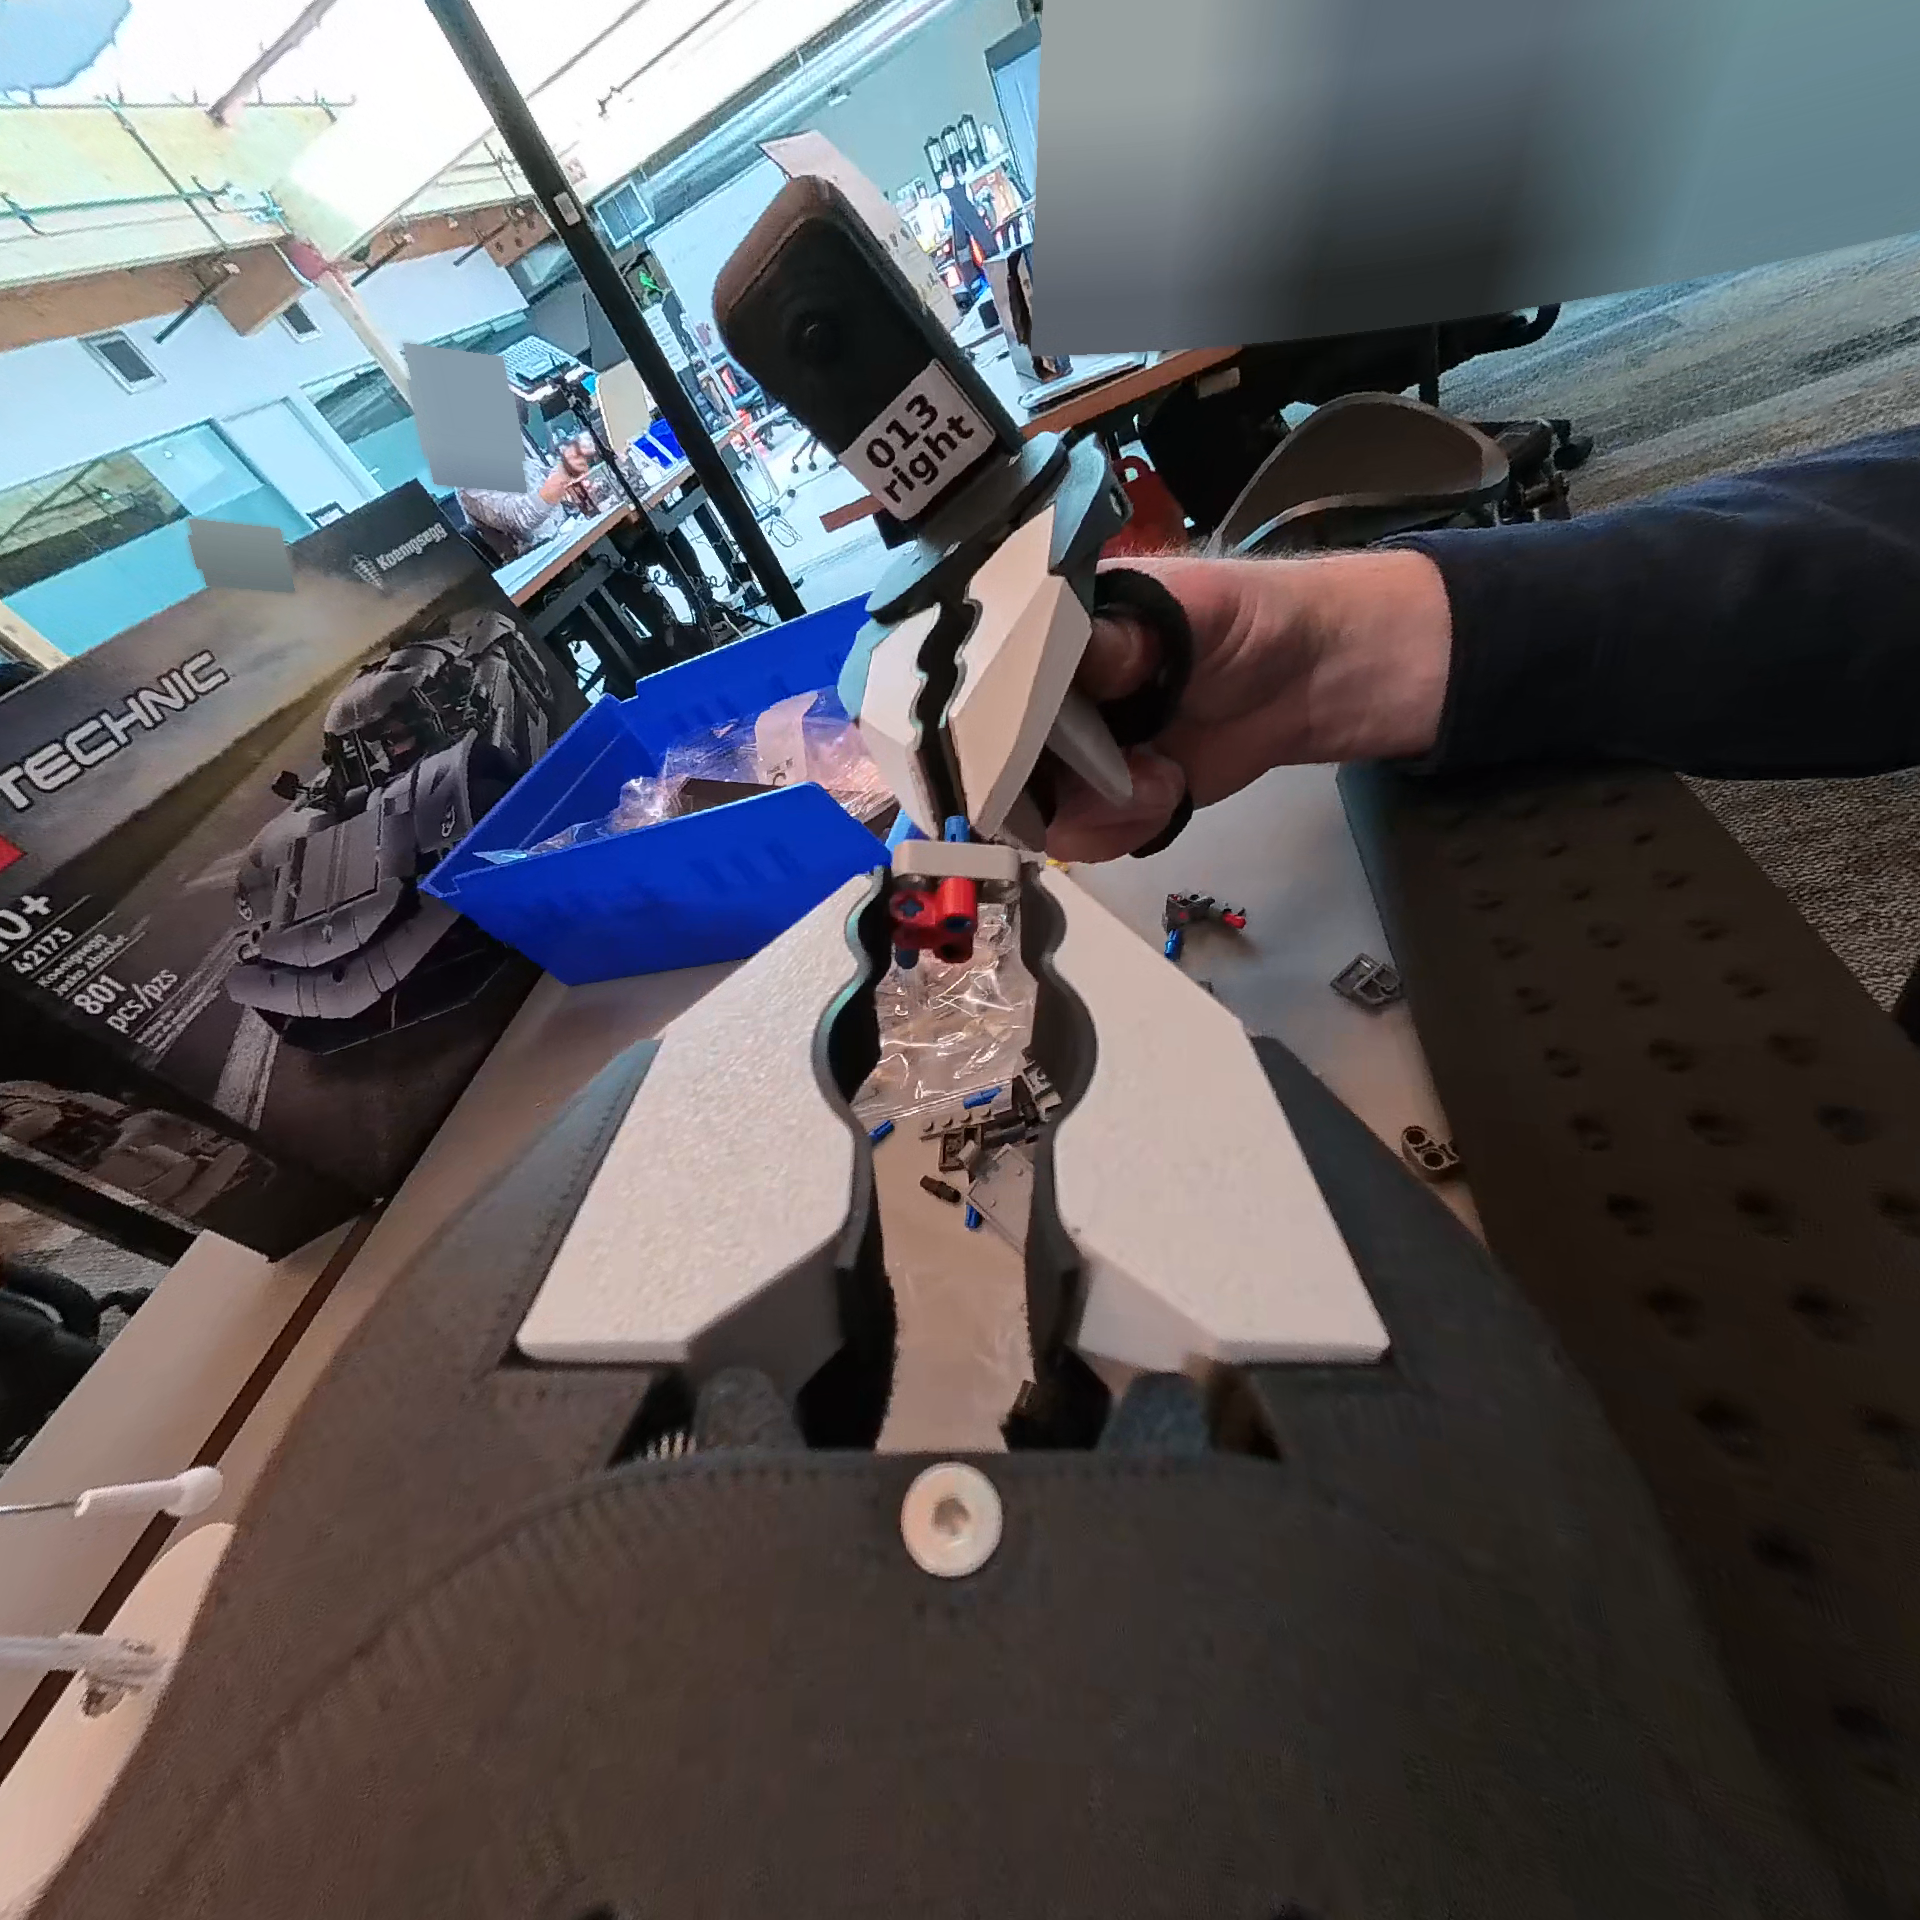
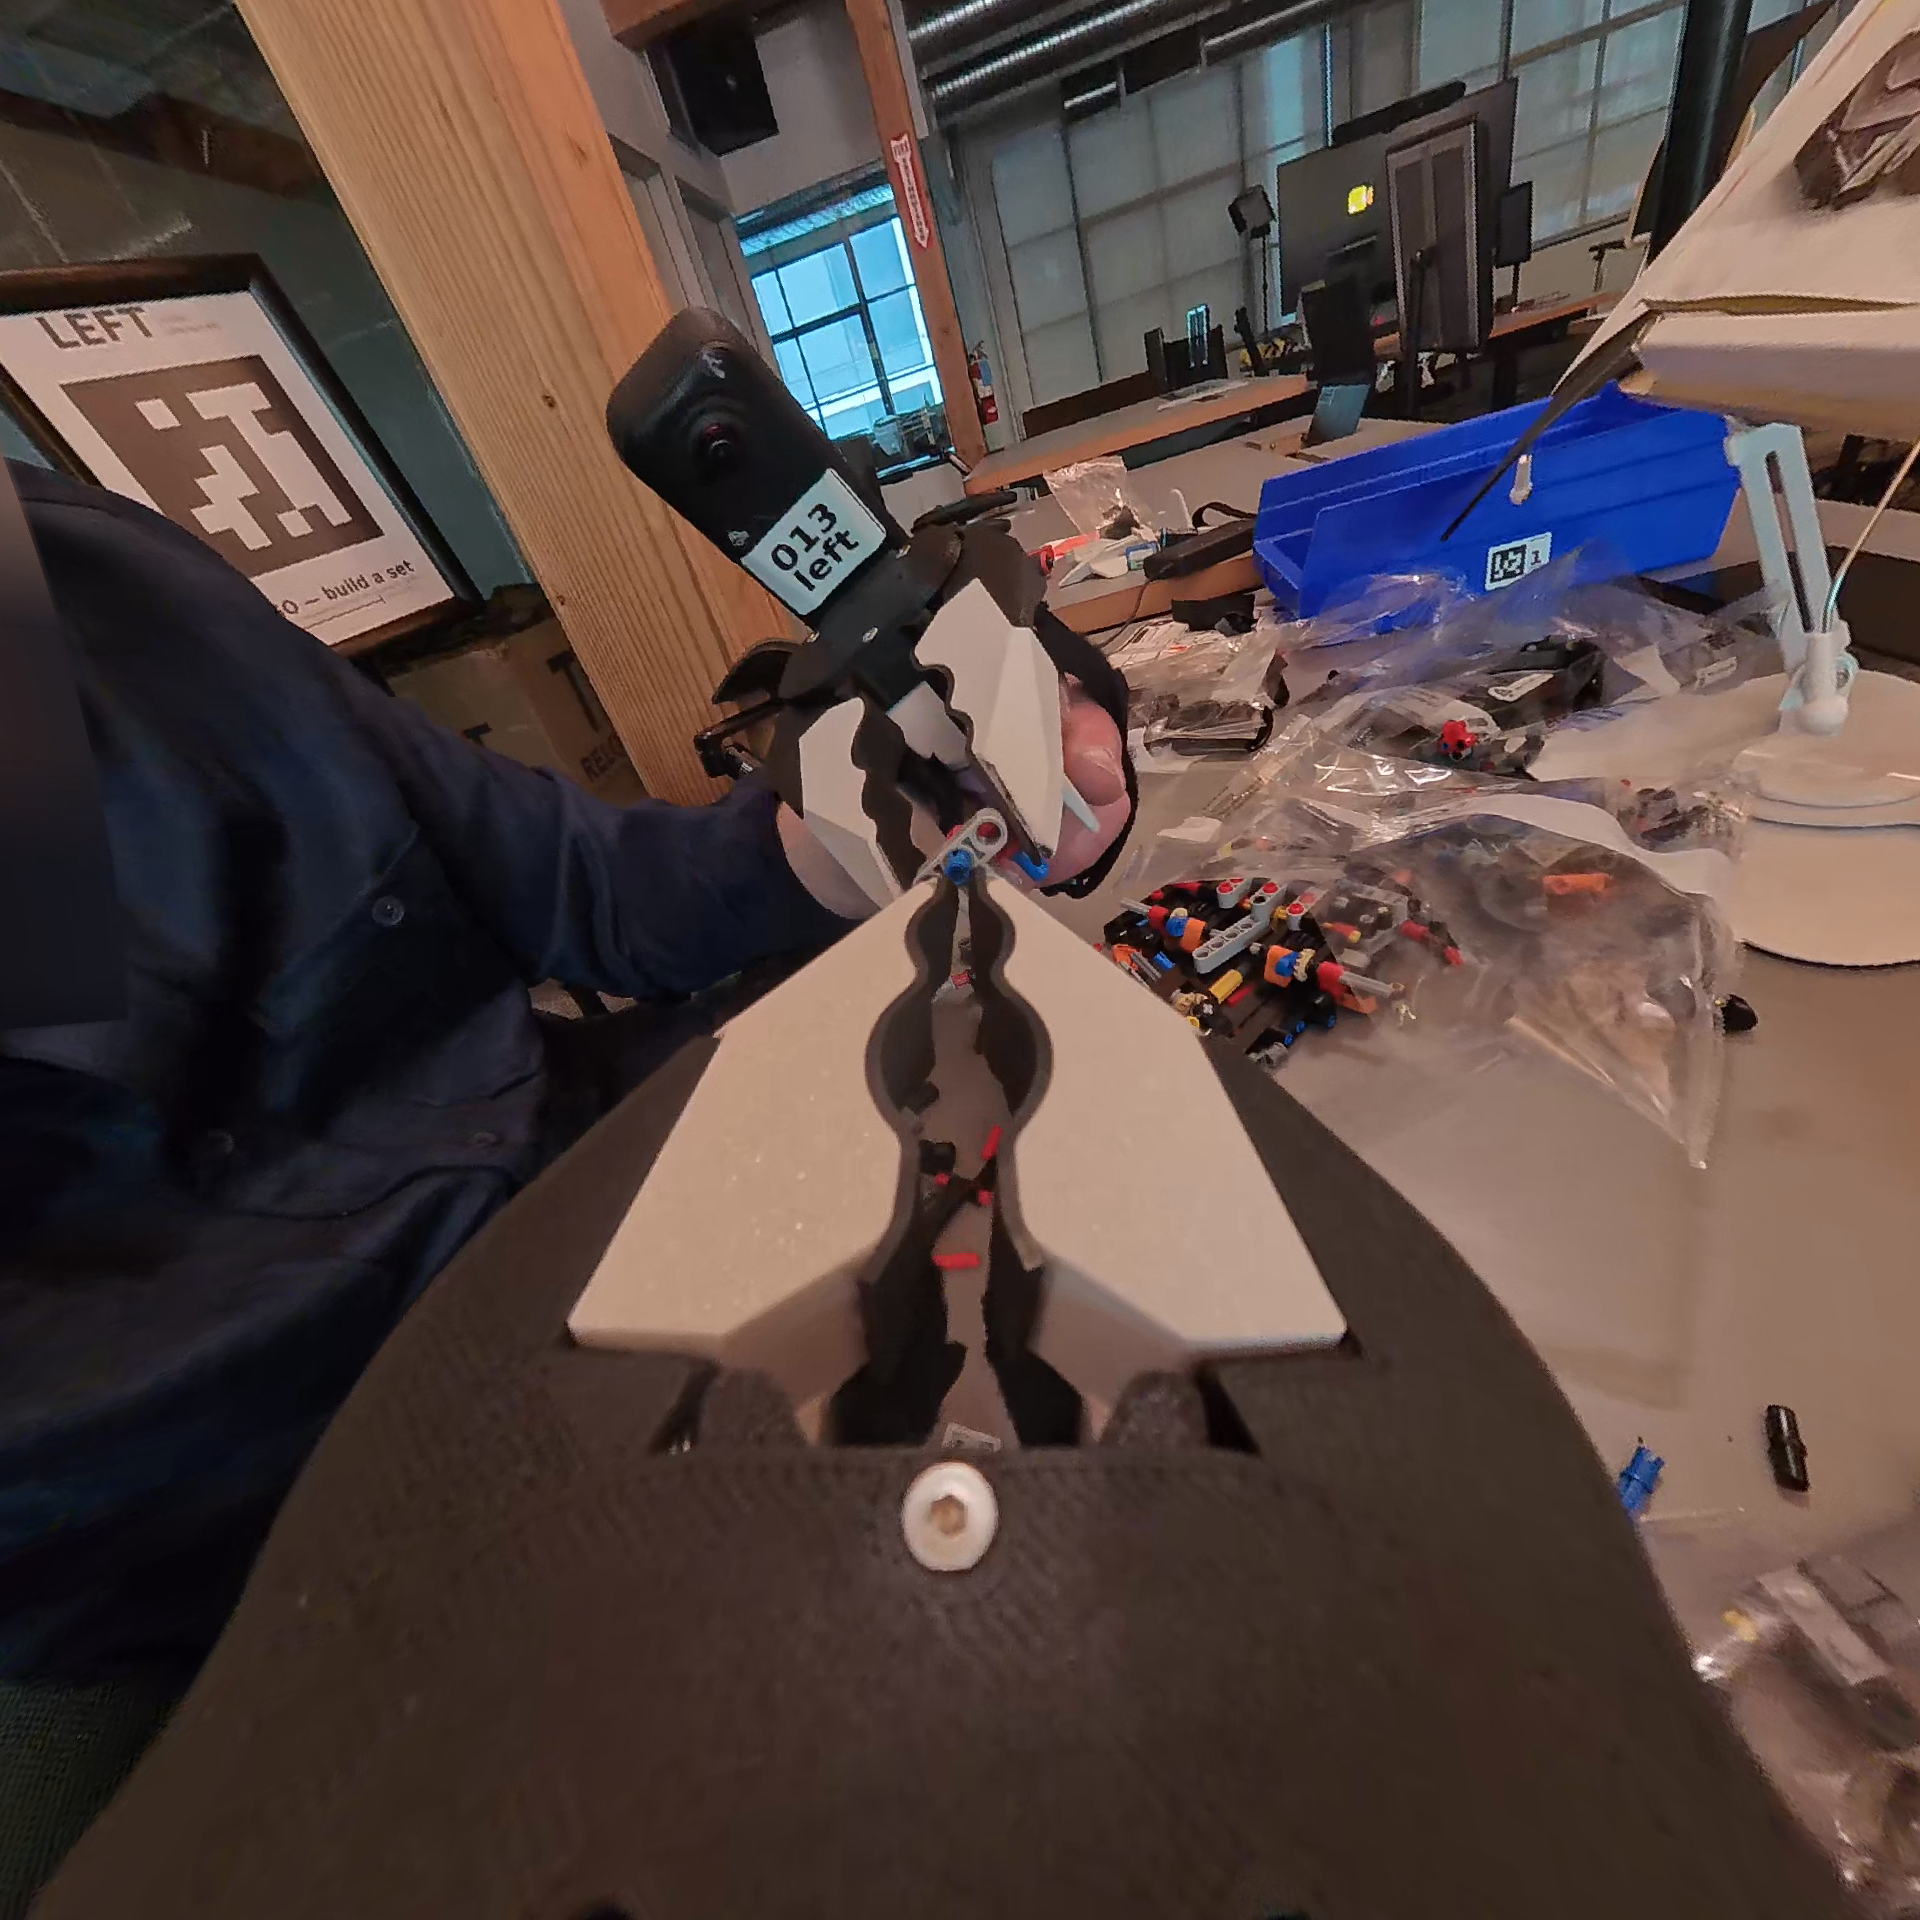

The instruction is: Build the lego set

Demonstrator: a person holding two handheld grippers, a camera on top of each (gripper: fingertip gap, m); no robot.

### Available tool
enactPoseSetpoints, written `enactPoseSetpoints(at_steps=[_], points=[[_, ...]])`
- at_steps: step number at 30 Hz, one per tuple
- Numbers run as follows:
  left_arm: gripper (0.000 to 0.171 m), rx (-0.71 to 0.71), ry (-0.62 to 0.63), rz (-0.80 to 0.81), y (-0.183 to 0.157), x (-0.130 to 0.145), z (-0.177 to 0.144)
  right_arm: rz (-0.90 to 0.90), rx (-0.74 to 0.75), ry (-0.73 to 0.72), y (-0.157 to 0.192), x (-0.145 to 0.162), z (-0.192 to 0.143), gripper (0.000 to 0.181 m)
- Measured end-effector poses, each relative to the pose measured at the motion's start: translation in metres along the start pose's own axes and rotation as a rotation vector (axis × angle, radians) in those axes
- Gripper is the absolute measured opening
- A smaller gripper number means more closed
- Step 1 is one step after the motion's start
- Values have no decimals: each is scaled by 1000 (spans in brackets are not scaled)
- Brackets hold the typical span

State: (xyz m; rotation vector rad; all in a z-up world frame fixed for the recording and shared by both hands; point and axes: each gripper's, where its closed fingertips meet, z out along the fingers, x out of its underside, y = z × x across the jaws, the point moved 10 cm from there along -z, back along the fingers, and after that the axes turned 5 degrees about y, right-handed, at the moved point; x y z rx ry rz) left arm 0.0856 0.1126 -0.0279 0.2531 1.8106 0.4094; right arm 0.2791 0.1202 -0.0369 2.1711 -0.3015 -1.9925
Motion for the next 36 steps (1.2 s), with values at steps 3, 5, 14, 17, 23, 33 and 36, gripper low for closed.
enactPoseSetpoints(at_steps=[3,5,14,17,23,33,36], points=[[21,4,-3,0,0,0,0,6,-10,-4,0,0,0,0],[22,8,2,2,-1,0,1,16,-19,-24,-1,0,-3,0],[21,6,11,23,-3,-1,1,6,-2,-8,0,1,-2,0],[21,11,22,27,-5,0,2,1,-12,-12,2,0,-2,0],[21,14,39,21,-9,-1,10,-42,-8,-1,7,-1,0,0],[20,-26,115,43,-9,2,12,-84,77,53,7,0,0,0],[20,-33,132,40,-9,2,11,-108,107,59,9,0,1,0]])
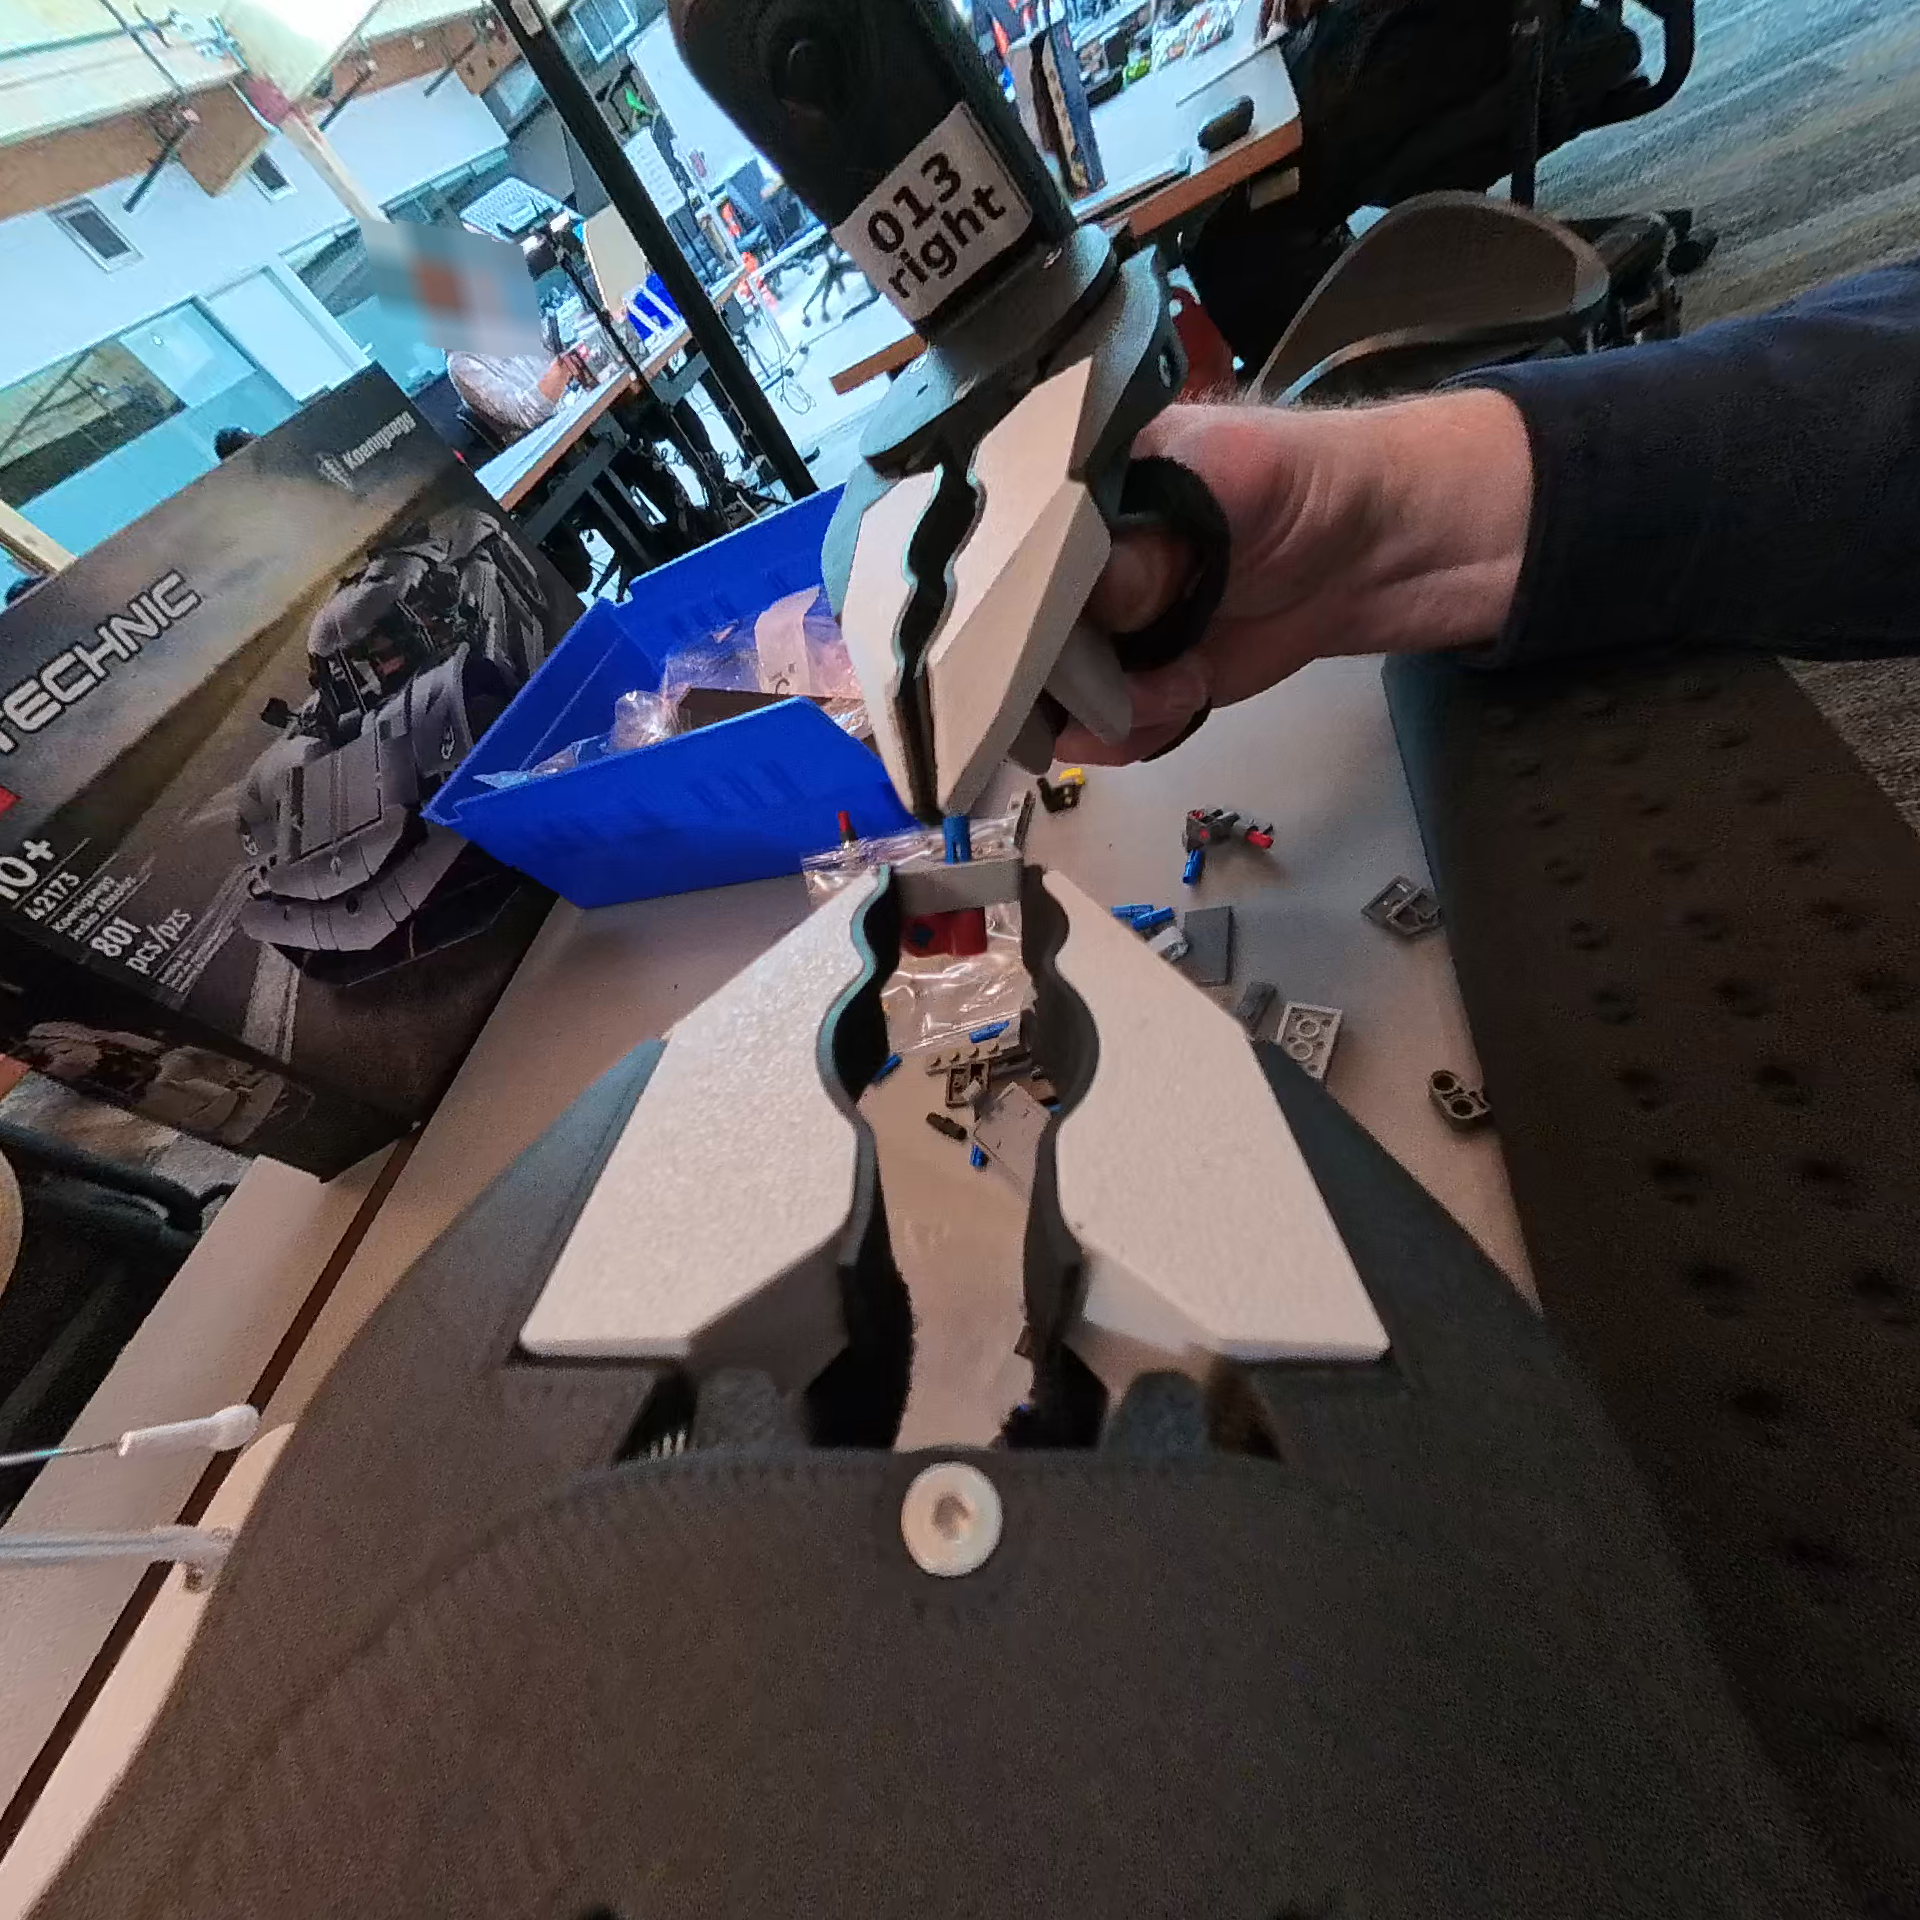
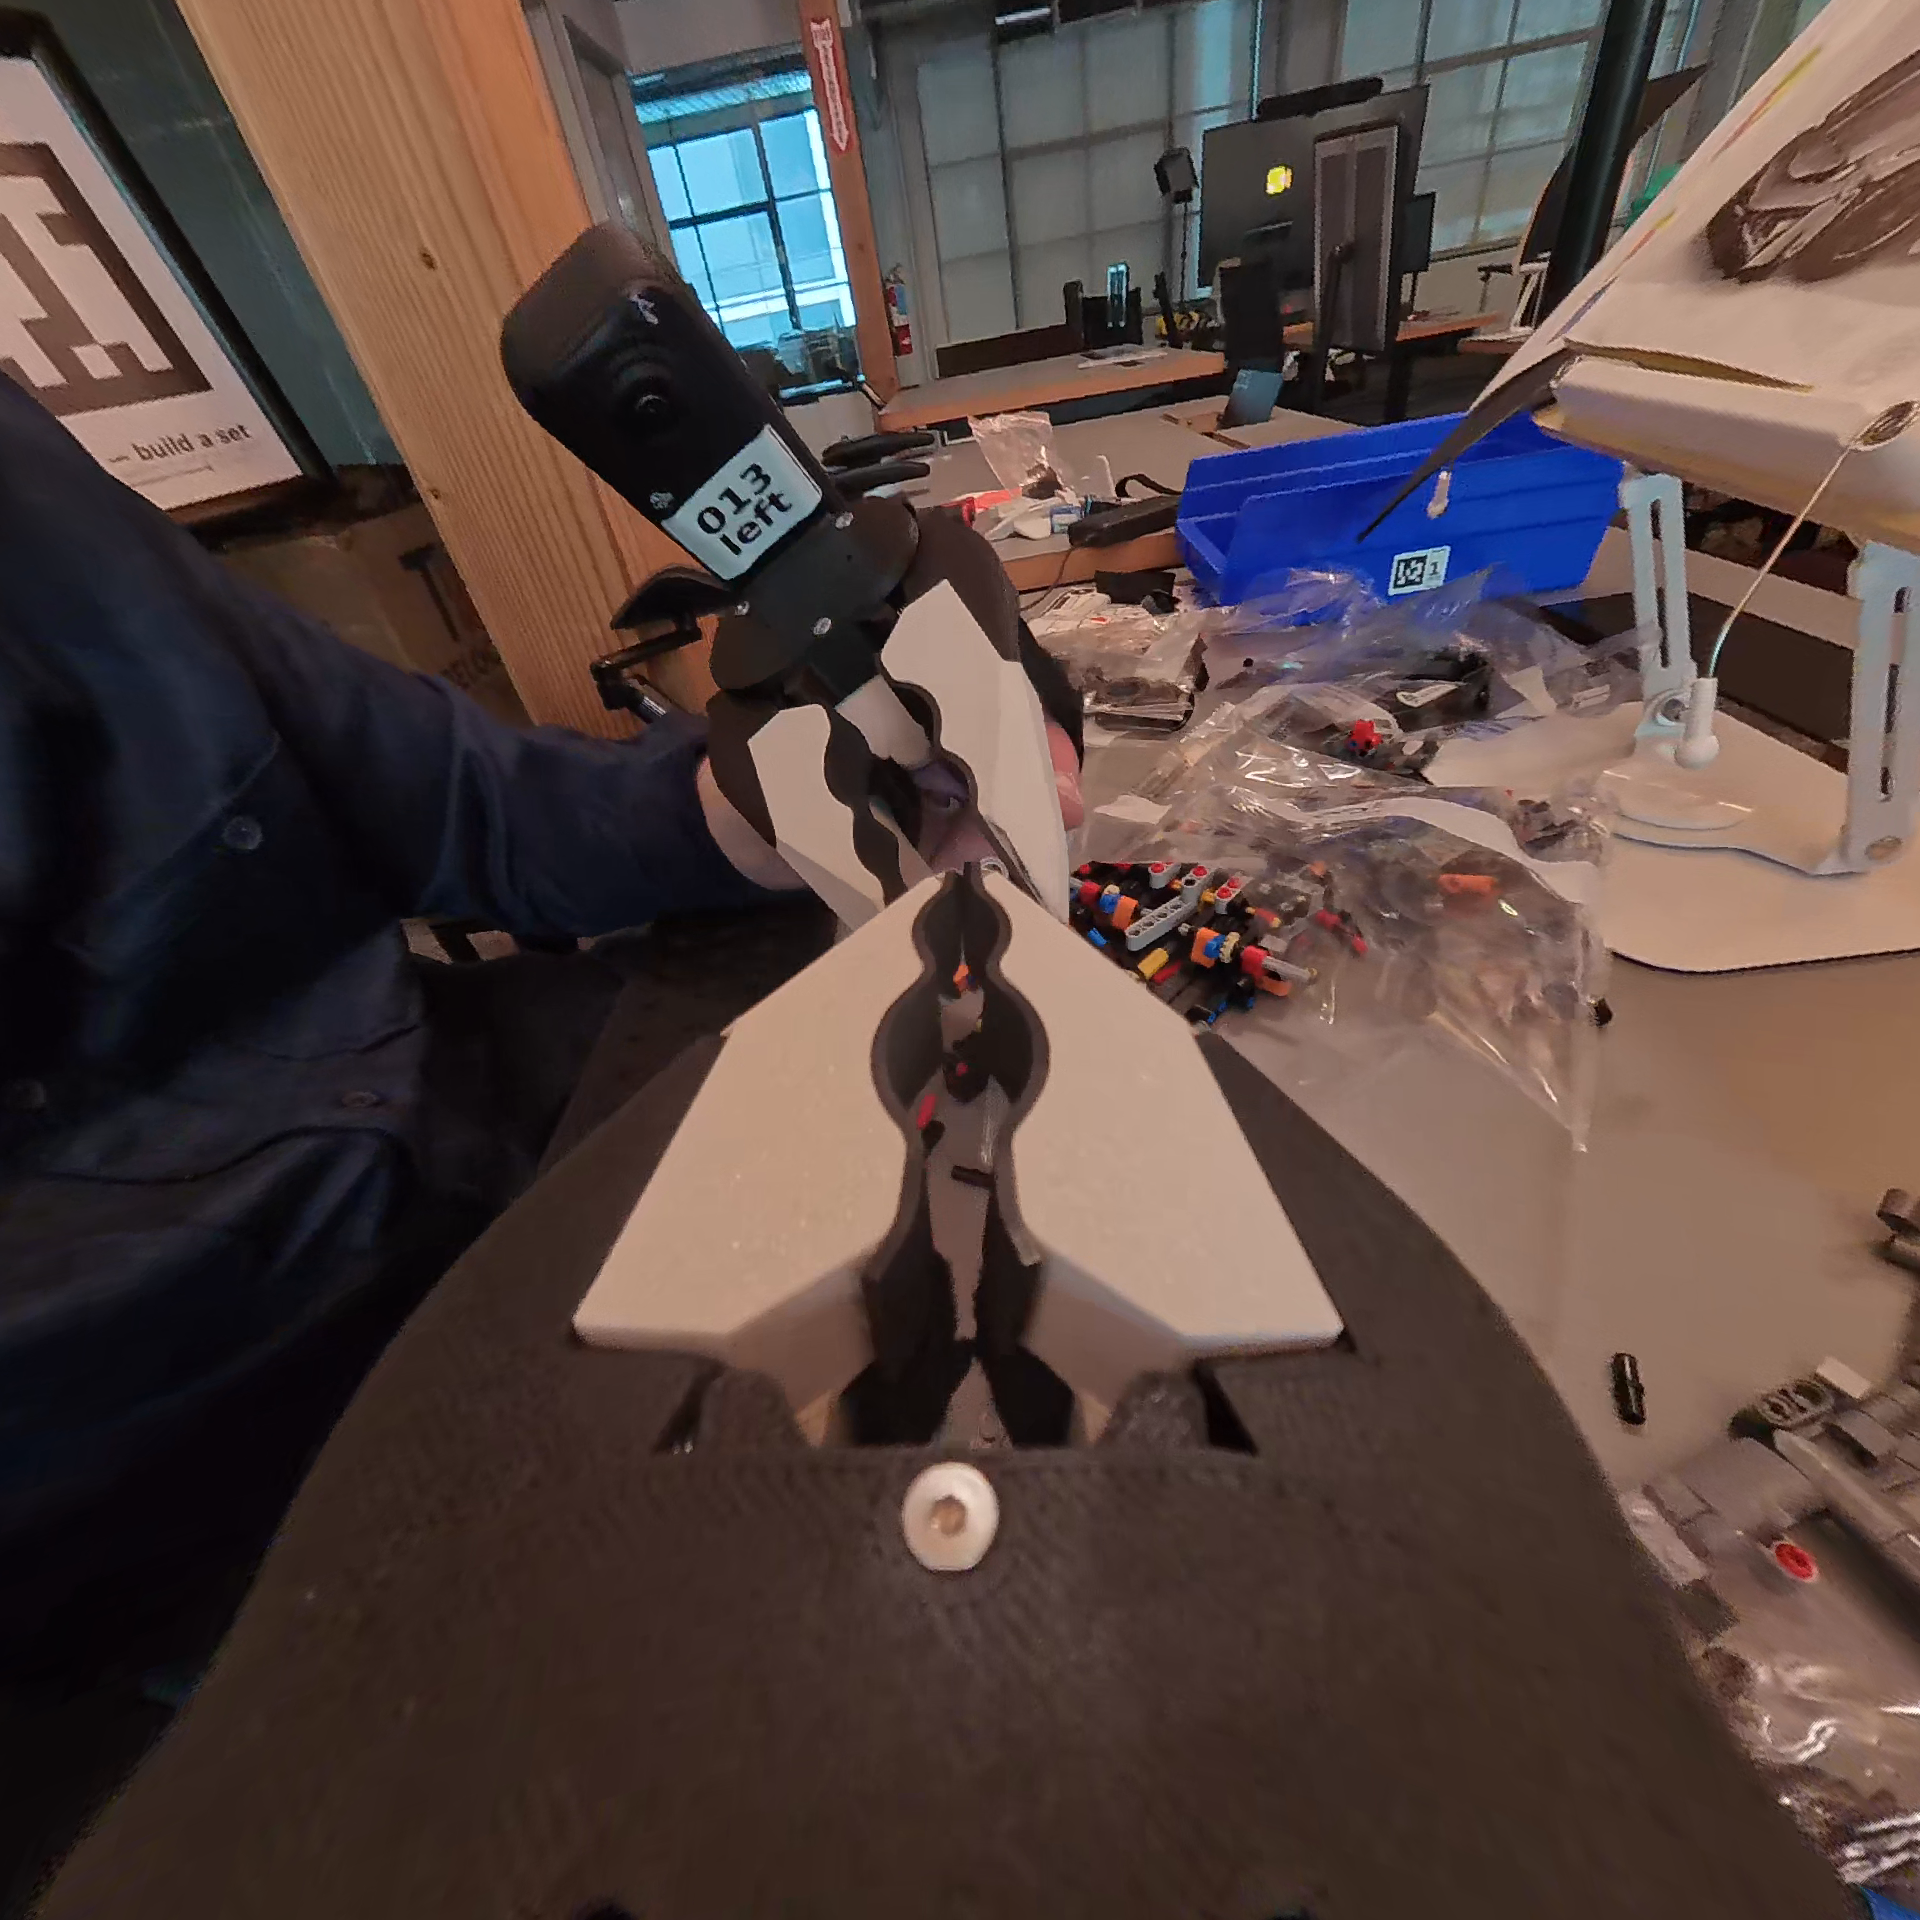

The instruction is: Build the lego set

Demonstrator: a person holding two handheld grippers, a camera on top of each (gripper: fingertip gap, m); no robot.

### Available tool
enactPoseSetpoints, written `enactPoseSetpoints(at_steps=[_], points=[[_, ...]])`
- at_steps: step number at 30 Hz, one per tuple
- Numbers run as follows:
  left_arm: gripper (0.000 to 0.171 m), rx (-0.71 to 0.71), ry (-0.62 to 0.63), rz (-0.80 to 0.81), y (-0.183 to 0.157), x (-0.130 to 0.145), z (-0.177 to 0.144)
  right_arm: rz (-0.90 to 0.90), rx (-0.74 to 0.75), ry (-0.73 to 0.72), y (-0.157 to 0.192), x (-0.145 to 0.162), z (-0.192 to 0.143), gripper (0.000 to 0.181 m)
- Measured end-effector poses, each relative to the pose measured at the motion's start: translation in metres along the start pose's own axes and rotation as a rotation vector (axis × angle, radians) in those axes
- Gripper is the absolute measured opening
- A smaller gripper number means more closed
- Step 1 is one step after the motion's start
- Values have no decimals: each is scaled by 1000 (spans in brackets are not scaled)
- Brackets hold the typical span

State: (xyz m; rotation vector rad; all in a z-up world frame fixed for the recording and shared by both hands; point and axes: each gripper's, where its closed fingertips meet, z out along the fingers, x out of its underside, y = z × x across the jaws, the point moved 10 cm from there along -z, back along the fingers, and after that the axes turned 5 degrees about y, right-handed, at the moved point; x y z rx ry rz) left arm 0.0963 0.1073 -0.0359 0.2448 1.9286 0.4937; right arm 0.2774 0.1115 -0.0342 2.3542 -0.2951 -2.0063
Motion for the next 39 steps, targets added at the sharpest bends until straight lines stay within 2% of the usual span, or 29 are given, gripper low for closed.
enactPoseSetpoints(at_steps=[21,28,30,33,35,39], points=[[19,-39,136,-5,0,7,7,-87,148,113,1,4,10,0],[19,-55,183,-12,-1,12,11,-111,211,195,-1,9,17,0],[20,-66,127,-29,3,7,9,-124,221,168,1,6,15,0],[20,-42,50,-134,13,8,8,-116,231,52,-1,-1,5,0],[20,-25,-4,-182,17,10,4,-133,282,38,-2,-1,-2,0],[20,-6,-124,-168,16,0,-2,-8,226,52,-14,7,0,6]])
